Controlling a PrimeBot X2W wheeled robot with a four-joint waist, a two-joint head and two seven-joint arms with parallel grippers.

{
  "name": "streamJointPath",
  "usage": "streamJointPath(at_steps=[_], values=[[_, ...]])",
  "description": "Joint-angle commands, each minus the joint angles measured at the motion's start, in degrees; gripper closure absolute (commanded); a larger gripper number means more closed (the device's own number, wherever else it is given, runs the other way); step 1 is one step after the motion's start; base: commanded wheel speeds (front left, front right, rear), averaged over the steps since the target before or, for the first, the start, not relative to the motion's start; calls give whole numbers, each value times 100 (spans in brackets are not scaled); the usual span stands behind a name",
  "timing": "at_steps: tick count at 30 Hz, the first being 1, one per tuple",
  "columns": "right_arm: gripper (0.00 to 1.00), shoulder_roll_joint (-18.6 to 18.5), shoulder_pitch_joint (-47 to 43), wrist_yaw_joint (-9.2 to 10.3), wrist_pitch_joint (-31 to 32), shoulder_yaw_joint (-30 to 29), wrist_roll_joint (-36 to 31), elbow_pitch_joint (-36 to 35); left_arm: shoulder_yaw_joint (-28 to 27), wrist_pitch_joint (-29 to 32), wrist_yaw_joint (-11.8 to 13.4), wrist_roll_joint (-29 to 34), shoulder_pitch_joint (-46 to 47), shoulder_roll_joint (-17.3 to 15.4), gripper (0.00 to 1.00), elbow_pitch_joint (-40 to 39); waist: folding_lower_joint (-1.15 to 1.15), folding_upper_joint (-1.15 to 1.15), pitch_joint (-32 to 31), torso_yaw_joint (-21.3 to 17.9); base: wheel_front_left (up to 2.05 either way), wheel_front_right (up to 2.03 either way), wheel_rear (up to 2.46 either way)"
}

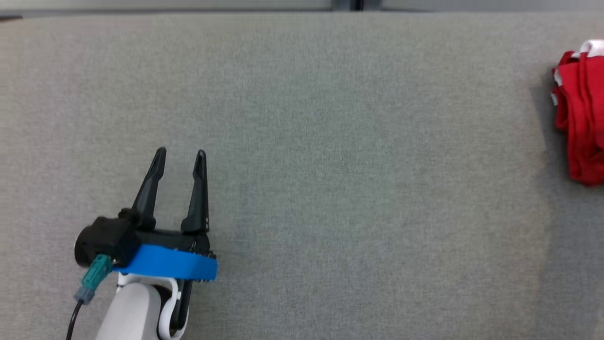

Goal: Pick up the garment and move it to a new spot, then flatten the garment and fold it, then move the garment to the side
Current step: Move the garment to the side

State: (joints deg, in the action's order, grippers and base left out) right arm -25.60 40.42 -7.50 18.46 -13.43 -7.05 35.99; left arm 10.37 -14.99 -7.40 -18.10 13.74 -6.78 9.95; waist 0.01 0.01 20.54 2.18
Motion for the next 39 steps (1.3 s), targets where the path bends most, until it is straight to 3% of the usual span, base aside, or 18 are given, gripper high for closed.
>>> streamJointPath(at_steps=[1,9,13,17,27,39], values=[[0,32,-116,1,-86,14,93,-57,-29,-24,-4,8,-118,10,0,17,-1,-1,-212,-141,0,0,0],[0,554,-822,1,-931,641,1073,-974,-170,-25,-4,-135,-482,21,0,54,-1,-1,-1021,-219,0,0,0],[0,667,-1558,0,-1225,961,1784,-1552,-170,-24,-4,-172,-708,-24,0,155,-1,-1,-1349,-192,0,0,0],[0,880,-2411,1,-1480,921,2100,-2186,-177,-24,-4,-111,-887,-32,0,216,-1,-1,-1616,-166,0,0,0],[0,1772,-3668,0,-1570,866,2054,-2814,-568,-24,-5,-134,-1368,77,0,371,-1,-1,-2003,-247,0,0,0],[0,2070,-3978,-1,-1540,829,1928,-3099,-599,-24,-5,-167,-1423,67,0,662,-1,-1,-2195,-227,0,0,0]])
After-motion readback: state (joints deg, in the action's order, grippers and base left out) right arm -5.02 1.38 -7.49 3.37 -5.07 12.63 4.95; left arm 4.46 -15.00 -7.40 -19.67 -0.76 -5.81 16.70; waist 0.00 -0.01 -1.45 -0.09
